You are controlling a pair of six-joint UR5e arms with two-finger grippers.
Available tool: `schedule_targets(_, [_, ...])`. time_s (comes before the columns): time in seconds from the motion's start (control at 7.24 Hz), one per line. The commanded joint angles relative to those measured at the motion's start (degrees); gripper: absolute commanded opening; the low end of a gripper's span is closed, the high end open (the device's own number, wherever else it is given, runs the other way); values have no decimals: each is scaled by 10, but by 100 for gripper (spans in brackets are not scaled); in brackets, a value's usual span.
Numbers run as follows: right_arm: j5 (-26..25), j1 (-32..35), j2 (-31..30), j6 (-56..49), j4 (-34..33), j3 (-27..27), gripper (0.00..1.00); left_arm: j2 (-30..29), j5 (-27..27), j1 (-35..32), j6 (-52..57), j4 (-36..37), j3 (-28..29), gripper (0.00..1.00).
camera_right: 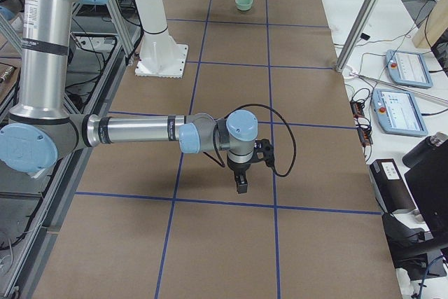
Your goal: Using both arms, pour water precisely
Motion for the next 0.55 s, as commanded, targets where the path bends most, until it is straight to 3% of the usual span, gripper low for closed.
schedule_targets(0.0, [1,4,0,0,-3,-1,100,-1,0,1,-3,0,4,100])
schedule_targets(0.41, [1,5,0,0,-3,-1,100,0,-1,0,-3,0,-4,100])
